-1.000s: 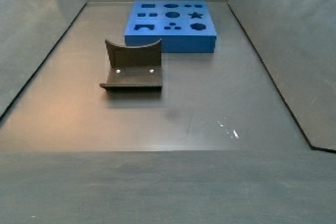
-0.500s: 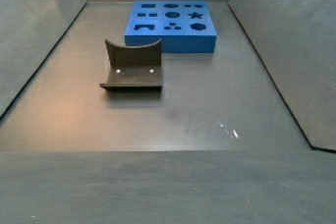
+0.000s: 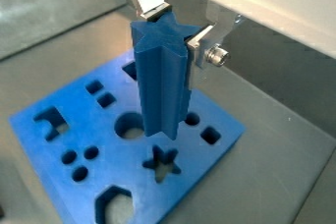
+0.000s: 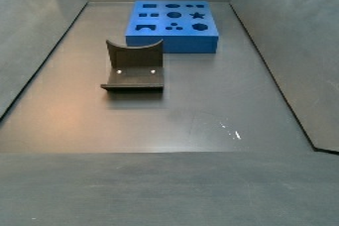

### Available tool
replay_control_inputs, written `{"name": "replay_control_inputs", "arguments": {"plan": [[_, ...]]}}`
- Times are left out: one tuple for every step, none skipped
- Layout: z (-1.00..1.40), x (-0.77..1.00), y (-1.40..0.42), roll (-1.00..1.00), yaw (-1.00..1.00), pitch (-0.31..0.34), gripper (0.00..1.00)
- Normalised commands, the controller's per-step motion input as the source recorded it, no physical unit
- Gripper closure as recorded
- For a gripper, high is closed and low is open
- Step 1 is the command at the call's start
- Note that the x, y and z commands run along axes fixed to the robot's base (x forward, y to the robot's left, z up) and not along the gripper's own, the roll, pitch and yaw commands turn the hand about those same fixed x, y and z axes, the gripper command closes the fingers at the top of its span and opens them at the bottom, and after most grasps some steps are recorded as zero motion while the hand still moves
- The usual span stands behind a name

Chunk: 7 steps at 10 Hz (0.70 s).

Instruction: Insert the star object.

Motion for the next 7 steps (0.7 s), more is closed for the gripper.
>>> {"name": "replay_control_inputs", "arguments": {"plan": [[-1.00,-0.11,0.03,0.13,0.00,-0.033,1.00],[-0.92,-0.08,0.04,0.17,-0.09,-0.020,1.00],[-0.64,-0.25,0.09,0.14,-0.47,0.000,1.00],[-0.64,-0.21,0.05,0.13,-0.83,0.000,1.00],[-0.65,-0.21,0.04,0.07,-0.91,0.000,1.00],[-0.64,-0.23,0.04,0.02,-0.94,0.000,1.00],[-0.50,-0.14,0.00,-0.02,-0.97,0.000,1.00]]}}
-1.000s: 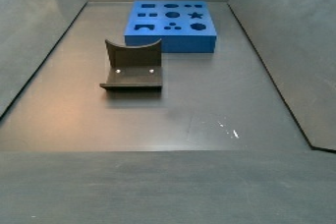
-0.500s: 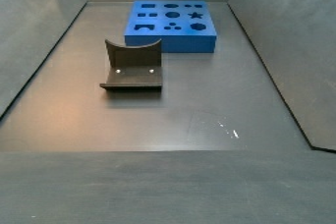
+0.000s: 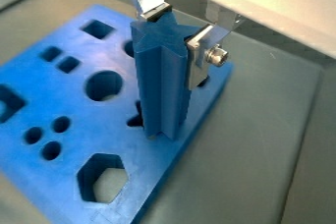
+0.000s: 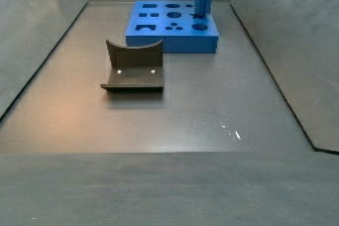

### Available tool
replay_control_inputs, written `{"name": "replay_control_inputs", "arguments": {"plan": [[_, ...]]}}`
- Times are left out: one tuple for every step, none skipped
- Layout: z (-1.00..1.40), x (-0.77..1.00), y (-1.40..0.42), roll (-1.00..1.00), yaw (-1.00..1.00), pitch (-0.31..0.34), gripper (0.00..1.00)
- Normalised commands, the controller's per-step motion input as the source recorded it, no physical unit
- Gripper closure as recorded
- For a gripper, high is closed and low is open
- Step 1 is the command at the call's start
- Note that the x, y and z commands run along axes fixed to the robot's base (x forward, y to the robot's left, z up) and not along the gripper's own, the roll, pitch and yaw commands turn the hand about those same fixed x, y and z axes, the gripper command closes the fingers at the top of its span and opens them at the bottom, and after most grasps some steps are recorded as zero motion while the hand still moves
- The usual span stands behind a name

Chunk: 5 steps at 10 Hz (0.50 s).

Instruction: Insert the star object.

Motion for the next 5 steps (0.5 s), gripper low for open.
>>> {"name": "replay_control_inputs", "arguments": {"plan": [[-0.34,0.00,0.00,-0.06,-1.00,0.000,1.00],[-0.24,0.14,0.00,-0.15,-0.94,0.000,1.00],[-0.24,0.25,0.00,-0.17,-0.87,0.000,1.00],[-0.29,0.29,0.01,-0.14,-0.87,0.000,1.00],[-0.29,0.23,0.00,-0.11,-0.90,0.010,1.00]]}}
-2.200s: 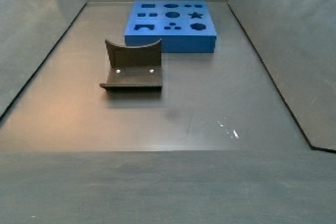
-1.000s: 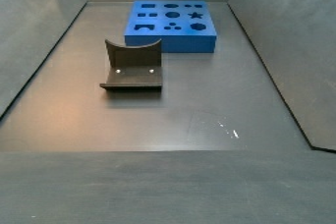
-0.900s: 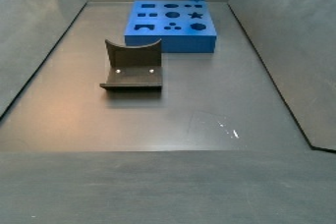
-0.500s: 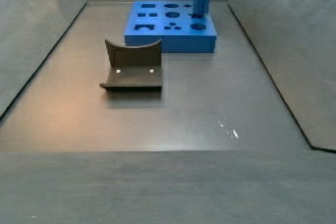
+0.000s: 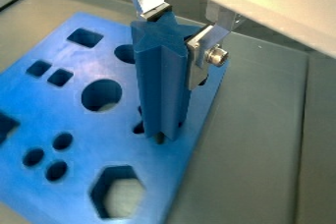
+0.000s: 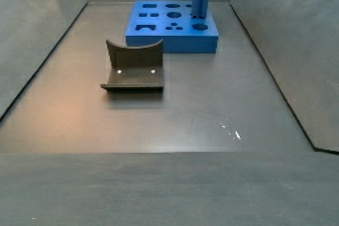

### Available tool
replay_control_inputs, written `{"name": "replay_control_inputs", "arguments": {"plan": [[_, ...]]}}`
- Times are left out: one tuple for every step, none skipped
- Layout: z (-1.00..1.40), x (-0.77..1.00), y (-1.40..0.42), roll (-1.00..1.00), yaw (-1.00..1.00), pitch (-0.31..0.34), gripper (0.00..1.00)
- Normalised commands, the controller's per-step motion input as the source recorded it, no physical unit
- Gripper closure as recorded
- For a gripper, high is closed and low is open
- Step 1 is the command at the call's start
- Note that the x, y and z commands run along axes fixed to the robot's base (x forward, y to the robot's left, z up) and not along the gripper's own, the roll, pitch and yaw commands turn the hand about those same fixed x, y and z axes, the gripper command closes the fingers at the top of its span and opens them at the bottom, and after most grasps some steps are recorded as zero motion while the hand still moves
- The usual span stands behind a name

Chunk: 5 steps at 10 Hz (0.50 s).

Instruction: Insert the star object.

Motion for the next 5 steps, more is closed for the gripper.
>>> {"name": "replay_control_inputs", "arguments": {"plan": [[-0.31,0.14,0.00,-0.08,-0.95,0.014,1.00],[-0.46,0.11,0.07,-0.06,-0.89,0.019,1.00],[-0.62,-0.01,0.15,-0.09,-0.52,0.006,1.00],[-0.71,-0.11,0.13,-0.20,-0.35,0.000,1.00],[-0.72,-0.13,0.11,-0.21,-0.37,0.000,1.00]]}}
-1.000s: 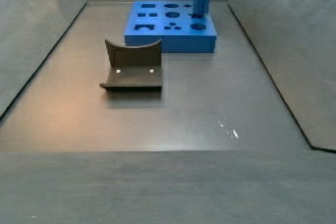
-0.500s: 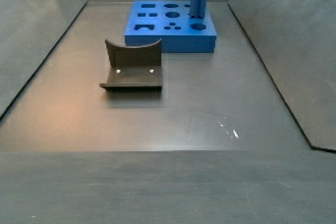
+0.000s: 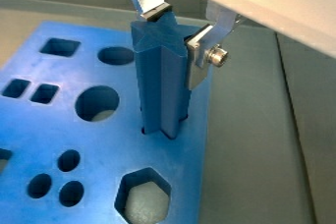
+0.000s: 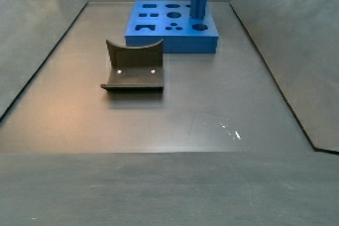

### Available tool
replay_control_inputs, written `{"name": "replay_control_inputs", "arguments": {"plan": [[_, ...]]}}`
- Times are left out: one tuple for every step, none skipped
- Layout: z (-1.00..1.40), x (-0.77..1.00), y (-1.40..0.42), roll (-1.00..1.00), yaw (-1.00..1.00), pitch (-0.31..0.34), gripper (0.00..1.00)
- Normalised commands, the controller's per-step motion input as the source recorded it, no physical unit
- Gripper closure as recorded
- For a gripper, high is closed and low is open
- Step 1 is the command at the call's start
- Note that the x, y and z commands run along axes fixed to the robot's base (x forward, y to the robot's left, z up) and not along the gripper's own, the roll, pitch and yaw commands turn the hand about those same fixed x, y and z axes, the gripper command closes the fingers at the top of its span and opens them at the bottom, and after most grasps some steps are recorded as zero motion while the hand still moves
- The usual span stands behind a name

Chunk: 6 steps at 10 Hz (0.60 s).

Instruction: Insert the star object.

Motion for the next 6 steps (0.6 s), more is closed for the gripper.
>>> {"name": "replay_control_inputs", "arguments": {"plan": [[-0.67,-0.09,0.08,-0.24,-0.34,0.000,1.00],[-0.57,-0.06,0.07,-0.30,-0.19,0.000,1.00],[-0.54,-0.01,0.06,-0.32,-0.07,0.000,1.00],[-0.62,-0.09,0.05,-0.25,-0.02,-0.046,1.00],[-0.40,-0.06,0.00,0.00,-0.02,-0.024,1.00],[-0.23,0.00,0.00,0.00,0.00,-0.034,1.00]]}}
